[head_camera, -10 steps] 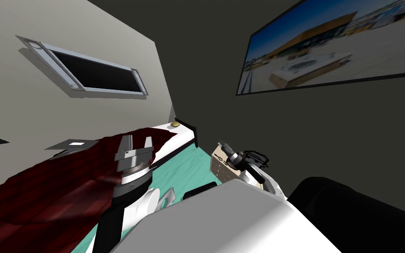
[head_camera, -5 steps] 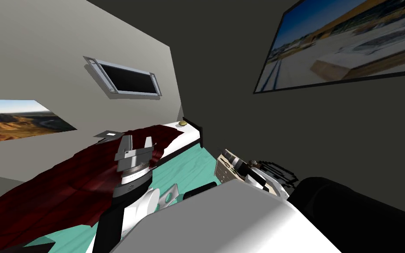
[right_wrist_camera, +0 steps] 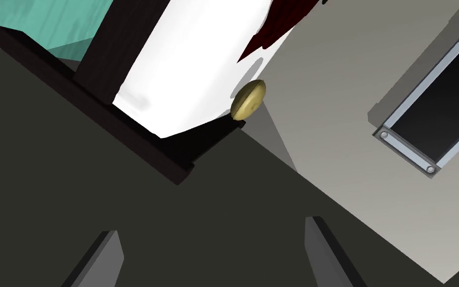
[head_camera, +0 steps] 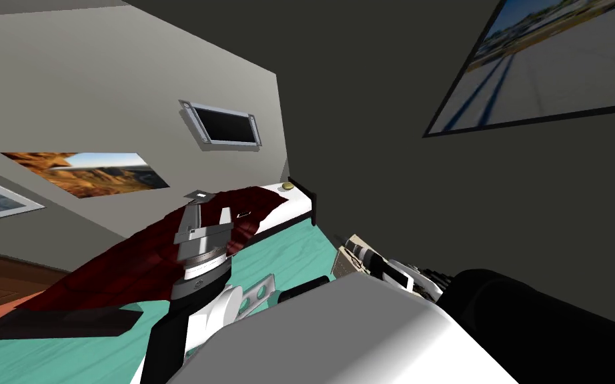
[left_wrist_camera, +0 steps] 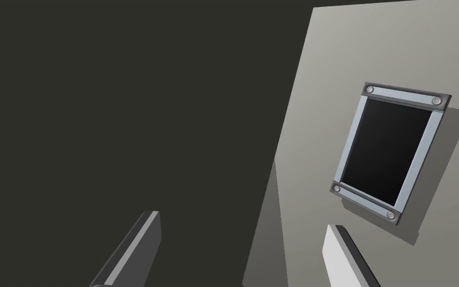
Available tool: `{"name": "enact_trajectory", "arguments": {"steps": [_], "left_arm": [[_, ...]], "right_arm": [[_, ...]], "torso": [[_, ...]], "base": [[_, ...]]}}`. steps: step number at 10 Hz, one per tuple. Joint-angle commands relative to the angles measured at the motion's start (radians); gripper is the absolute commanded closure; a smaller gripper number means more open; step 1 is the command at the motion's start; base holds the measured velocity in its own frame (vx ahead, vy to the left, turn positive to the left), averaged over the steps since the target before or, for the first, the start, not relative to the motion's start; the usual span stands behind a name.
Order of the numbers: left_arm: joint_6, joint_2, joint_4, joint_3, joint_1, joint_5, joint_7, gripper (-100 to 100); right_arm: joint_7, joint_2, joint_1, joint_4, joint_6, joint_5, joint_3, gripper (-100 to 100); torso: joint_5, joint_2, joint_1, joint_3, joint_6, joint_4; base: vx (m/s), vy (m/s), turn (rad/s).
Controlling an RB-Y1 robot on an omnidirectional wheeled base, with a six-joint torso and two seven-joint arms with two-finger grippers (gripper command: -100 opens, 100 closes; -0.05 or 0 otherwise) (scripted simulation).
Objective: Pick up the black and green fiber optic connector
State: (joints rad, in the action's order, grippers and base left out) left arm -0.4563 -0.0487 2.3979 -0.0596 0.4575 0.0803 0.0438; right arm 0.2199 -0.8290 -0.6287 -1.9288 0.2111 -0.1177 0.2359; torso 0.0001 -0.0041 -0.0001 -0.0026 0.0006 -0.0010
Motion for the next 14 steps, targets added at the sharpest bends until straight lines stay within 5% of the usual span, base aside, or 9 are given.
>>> {"name": "enact_trajectory", "arguments": {"steps": [1,5,10,12,14], "left_arm": [[0.0,0.0,0.0,0.0,0.0,0.0,0.0,0],[0.0,0.0,0.0,0.0,0.0,0.0,0.0,0],[0.0,0.0,0.0,0.0,0.0,0.0,0.0,0],[0.0,0.0,0.0,0.0,0.0,0.0,0.0,0],[0.0,0.0,0.0,0.0,0.0,0.0,0.0,0]], "right_arm": [[0.008,-0.01,0.002,0.041,-0.006,0.007,0.015,-100],[0.047,-0.07,-0.037,0.168,-0.059,0.048,0.081,-100],[0.074,-0.094,-0.064,0.27,-0.09,0.08,0.128,-100],[0.1,-0.105,-0.09,0.345,-0.117,0.114,0.176,-100],[0.1,-0.105,-0.09,0.357,-0.117,0.114,0.176,-100]], "torso": [[0.0,0.0,0.0,0.0,0.0,0.0],[0.0,0.001,0.0,0.001,0.0,0.0],[0.0,0.002,0.002,0.001,0.0,0.001],[0.0,0.002,0.001,0.001,0.001,0.001],[0.0,0.003,0.001,0.001,0.002,0.001]], "base": [[0.041,-0.031,0.208],[0.055,-0.037,0.291],[0.036,-0.036,0.228],[0.026,-0.041,0.339],[0.015,-0.035,0.057]]}}
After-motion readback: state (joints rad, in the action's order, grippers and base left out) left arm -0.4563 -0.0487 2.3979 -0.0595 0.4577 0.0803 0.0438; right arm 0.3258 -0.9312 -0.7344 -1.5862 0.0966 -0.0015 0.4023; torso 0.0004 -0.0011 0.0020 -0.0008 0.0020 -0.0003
